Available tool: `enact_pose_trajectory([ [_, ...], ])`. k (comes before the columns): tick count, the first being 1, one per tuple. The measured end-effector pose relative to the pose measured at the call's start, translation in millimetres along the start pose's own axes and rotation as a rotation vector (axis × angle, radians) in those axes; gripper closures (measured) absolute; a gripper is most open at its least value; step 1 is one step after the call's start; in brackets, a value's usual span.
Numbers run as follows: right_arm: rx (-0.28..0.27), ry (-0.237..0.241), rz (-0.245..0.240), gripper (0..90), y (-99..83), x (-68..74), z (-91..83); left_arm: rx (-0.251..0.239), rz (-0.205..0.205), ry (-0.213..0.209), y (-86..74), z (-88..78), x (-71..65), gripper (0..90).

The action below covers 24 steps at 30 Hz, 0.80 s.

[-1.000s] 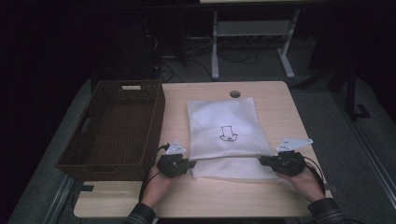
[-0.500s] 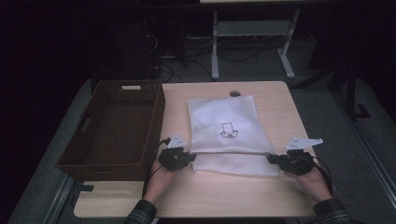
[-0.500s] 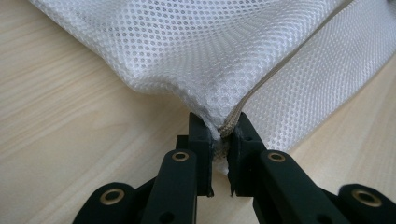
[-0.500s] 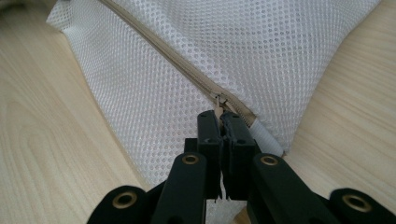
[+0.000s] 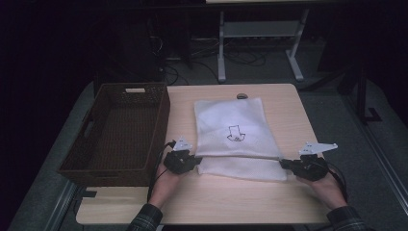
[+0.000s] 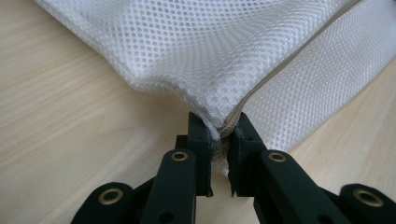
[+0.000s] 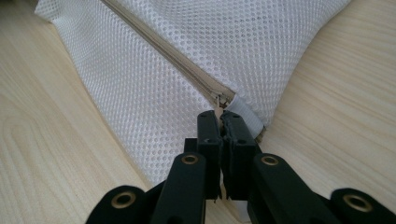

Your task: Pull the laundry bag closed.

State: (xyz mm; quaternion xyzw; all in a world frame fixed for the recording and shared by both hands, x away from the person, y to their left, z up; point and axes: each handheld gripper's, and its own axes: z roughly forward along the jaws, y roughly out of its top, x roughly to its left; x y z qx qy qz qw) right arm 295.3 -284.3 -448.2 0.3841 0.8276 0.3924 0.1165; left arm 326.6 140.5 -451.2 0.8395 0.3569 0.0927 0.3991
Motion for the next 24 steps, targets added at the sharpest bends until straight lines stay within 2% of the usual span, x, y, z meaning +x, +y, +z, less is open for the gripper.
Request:
enact_pose_trajectory([
  [2, -0.006, 0.002, -0.002, 84.6, -0.2, 0.2, 0.3, 0.001, -0.002, -0.007, -1.3, 0.1, -0.4, 78.5],
  [4, -0.016, 0.007, -0.001, 77.3, 0.2, 0.6, 0.5, 0.002, -0.004, -0.009, -1.9, 0.2, -0.8, 72.7],
  [9, -0.056, 0.010, 0.006, 55.1, 2.6, 4.1, 0.4, -0.001, -0.009, -0.035, -2.0, -0.9, -3.6, 48.3],
  [12, -0.069, -0.001, 0.019, 41.6, 2.9, 4.8, 2.2, -0.009, 0.003, -0.028, -1.9, -2.1, -5.7, 32.7],
  [17, -0.082, 0.007, 0.030, 25.6, 2.5, 5.2, 4.2, -0.001, 0.007, -0.034, -2.5, -4.3, -6.1, 16.6],
  [19, -0.086, -0.003, 0.035, 15.9, 3.0, 5.5, 5.3, 0.005, 0.015, -0.032, -3.8, -4.6, -6.5, 11.0],
  [21, -0.084, -0.012, 0.045, 11.3, 3.7, 5.5, 6.2, 0.015, 0.019, -0.030, -5.1, -4.8, -7.8, 1.9],
  [24, -0.089, -0.024, 0.046, 3.2, 4.3, 6.8, 6.6, 0.013, 0.028, -0.033, -7.2, -7.1, -9.6, 0.0],
])
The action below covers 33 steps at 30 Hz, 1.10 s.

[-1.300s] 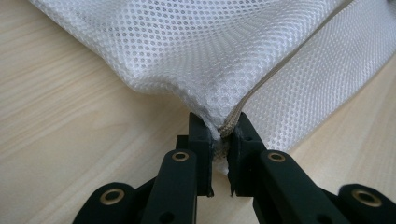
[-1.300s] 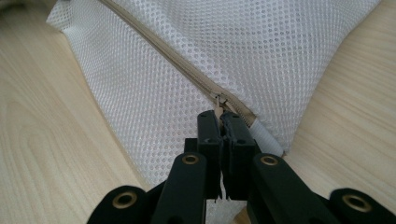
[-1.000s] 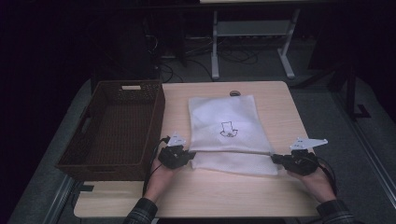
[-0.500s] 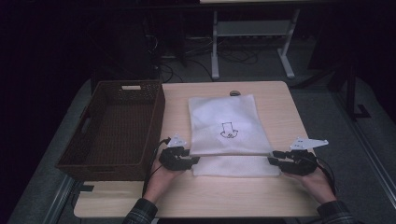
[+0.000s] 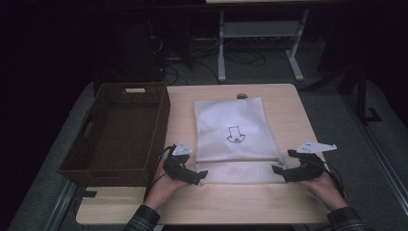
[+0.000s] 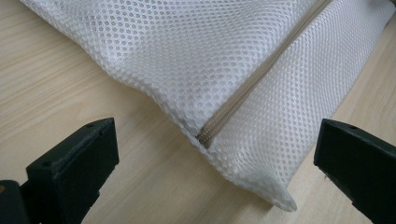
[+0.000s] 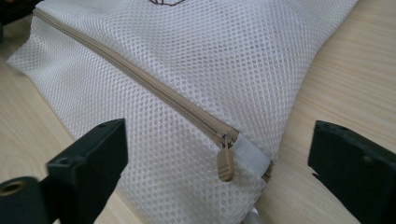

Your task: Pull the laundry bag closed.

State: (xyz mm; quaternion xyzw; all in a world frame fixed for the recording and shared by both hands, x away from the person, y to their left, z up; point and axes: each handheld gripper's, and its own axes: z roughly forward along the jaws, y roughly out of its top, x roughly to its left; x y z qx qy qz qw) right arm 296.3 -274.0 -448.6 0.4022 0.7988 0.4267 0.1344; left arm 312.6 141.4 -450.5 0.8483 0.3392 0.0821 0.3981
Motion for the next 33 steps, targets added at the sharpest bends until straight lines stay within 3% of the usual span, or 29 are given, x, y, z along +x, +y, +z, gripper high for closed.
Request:
enact_pose_trajectory([
  [9, -0.006, -0.010, -0.004, 1.7, -5.4, 8.1, -7.0, 0.029, 0.011, -0.012, -11.1, -11.0, -11.2, 0.0],
  [20, -0.013, -0.029, 0.017, 1.8, -27.3, 11.7, -28.4, 0.047, 0.036, -0.004, -27.9, -26.0, -25.8, 0.0],
  [33, 0.068, -0.056, -0.005, 1.7, -55.4, 22.1, -45.0, 0.108, 0.058, 0.004, -55.5, -38.8, -34.0, 0.0],
])
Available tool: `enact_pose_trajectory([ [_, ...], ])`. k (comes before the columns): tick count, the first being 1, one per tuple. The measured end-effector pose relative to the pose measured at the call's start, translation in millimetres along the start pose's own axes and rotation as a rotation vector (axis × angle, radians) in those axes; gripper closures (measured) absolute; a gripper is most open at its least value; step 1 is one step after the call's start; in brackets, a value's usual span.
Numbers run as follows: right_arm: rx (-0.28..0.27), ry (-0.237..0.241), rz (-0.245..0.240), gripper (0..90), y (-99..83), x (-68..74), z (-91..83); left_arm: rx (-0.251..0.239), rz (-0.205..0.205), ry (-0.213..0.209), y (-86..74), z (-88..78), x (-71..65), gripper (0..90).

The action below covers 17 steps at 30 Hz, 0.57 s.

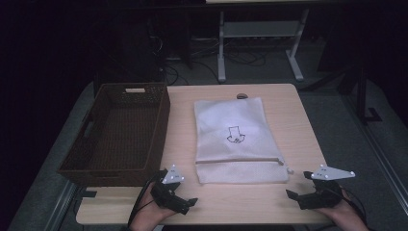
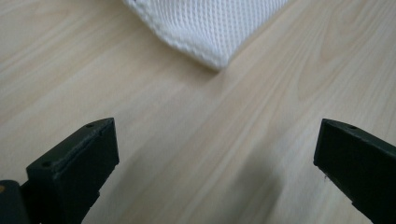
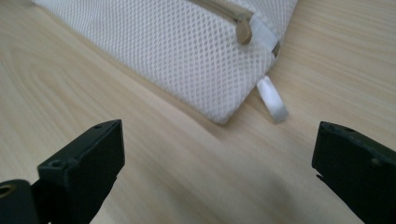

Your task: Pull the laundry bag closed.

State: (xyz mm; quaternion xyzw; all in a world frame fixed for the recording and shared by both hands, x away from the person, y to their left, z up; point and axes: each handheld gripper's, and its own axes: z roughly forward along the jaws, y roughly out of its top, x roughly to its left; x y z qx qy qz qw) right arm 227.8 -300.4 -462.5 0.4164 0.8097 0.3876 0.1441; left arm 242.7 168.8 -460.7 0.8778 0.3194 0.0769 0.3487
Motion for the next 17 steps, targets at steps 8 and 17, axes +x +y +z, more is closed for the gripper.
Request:
enact_pose_trajectory([
  [8, 0.004, 0.010, -0.019, 1.7, -1.8, -0.7, -2.2, 0.014, 0.018, 0.002, -0.3, 1.2, -0.7, 0.0],
  [17, 0.006, 0.034, -0.030, 1.8, -1.1, 0.3, -0.8, 0.004, 0.021, 0.006, 0.4, 1.6, 0.7, 0.0],
])
